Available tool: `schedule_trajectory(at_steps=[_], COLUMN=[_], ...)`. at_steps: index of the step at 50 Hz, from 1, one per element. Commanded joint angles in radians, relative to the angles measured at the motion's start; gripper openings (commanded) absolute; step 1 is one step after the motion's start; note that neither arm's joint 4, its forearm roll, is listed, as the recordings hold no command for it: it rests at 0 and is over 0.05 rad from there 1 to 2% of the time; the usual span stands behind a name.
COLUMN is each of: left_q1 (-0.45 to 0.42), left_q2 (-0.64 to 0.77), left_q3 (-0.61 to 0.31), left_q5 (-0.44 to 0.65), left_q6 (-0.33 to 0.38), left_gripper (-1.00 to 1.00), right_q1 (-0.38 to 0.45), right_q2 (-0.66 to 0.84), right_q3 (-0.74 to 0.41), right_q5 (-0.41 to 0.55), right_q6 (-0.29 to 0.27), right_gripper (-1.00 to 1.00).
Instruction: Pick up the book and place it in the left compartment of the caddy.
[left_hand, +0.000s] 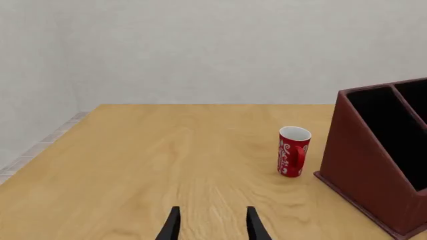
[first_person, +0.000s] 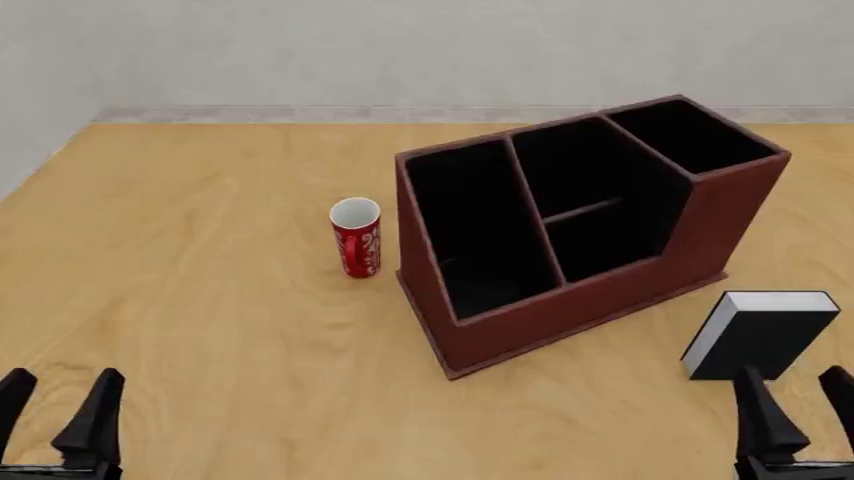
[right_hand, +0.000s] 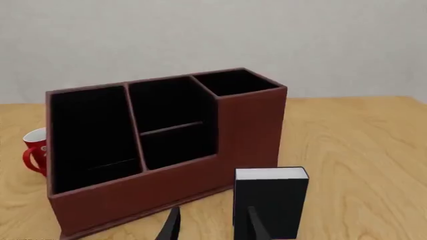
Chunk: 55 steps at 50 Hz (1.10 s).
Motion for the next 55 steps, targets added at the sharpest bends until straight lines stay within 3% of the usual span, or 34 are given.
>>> schedule_trajectory(at_steps=[1, 18, 26, 27, 34, 37, 53, 54, 55], left_q1=[0.0, 0.0, 0.0, 0.0, 0.0, 0.0, 0.0, 0.0, 0.0], left_q2=[0.0, 0.0, 0.0, 0.0, 0.0, 0.0, 0.0, 0.0, 0.0], left_q3=[0.0, 0.0, 0.0, 0.0, 0.0, 0.0, 0.0, 0.0, 0.0], left_q5=[0.0, 0.0, 0.0, 0.0, 0.0, 0.0, 0.0, 0.0, 0.0], left_q6=[0.0, 0.0, 0.0, 0.0, 0.0, 0.0, 0.0, 0.0, 0.0], left_gripper=[1.0, 1.0, 1.0, 1.0, 1.0, 1.0, 1.0, 1.0, 1.0], right_q1=[0.018, 0.026, 0.015, 0.014, 0.014, 0.033, 0.092, 0.103, 0.1], right_q2=[-0.022, -0.021, -0.024, -0.023, -0.025, -0.025, 0.054, 0.123, 0.131], right_q3=[0.024, 0.016, -0.05, -0.06, -0.153, -0.182, -0.277, -0.378, -0.391], right_q5=[-0.024, -0.016, 0.06, 0.075, 0.163, 0.218, 0.368, 0.516, 0.525], right_q6=[-0.02, -0.034, -0.095, -0.126, -0.192, -0.262, -0.433, -0.6, -0.603], right_gripper=[1.0, 1.0, 1.0, 1.0, 1.0, 1.0, 1.0, 1.0, 1.0])
